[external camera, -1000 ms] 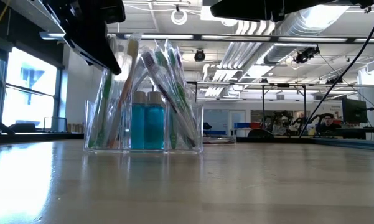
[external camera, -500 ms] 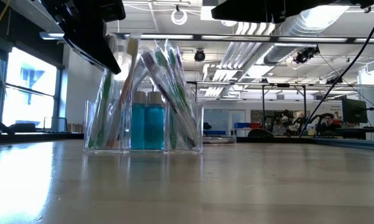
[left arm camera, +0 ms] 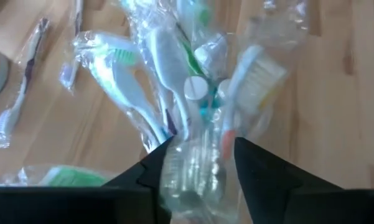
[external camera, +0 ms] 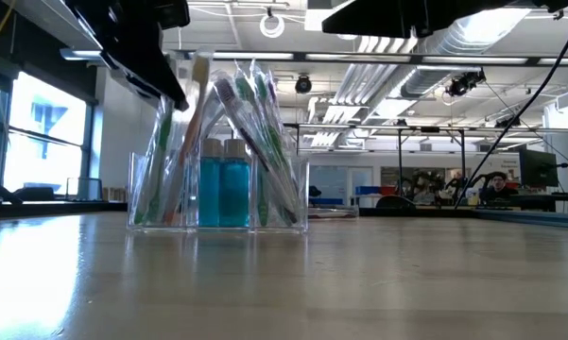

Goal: Pick & Place toothbrushing station
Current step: Put the green toothbrush into the transparent organizer, then put the violet toothbrush into the transparent organizer

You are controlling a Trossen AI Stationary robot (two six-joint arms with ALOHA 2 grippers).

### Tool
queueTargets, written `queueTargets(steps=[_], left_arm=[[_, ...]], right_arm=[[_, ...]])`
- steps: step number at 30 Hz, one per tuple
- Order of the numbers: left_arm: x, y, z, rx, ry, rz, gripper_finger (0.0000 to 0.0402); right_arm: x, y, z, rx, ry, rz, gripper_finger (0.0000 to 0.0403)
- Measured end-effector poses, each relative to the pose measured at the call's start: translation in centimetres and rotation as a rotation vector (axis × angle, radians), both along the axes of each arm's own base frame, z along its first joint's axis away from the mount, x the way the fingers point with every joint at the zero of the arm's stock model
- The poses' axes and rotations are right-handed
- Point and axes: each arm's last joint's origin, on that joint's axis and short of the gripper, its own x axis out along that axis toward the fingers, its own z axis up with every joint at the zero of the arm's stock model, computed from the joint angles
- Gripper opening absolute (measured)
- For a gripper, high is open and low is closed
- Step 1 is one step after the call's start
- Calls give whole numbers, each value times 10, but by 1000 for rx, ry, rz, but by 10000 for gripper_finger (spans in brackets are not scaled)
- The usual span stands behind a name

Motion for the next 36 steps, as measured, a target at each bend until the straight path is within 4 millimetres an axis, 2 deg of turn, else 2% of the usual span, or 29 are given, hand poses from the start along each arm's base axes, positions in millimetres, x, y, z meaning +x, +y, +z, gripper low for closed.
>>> queueTargets(steps=[11,15,24,28,36], left_arm=[[-15,3,38,3,-112,-28,162],[-20,4,52,16,-155,-41,162],[-31,7,104,203,-286,-139,162],[-35,9,123,205,-330,-126,162],[-37,11,117,274,-256,-134,162]], right_arm=[[-3,-5,-6,-68,60,-147,229],[-6,-9,-2,-82,69,-196,229],[-8,-17,-1,-64,84,-249,229],[-7,-21,-4,-35,98,-242,229],[-4,-33,-10,74,113,-259,229]])
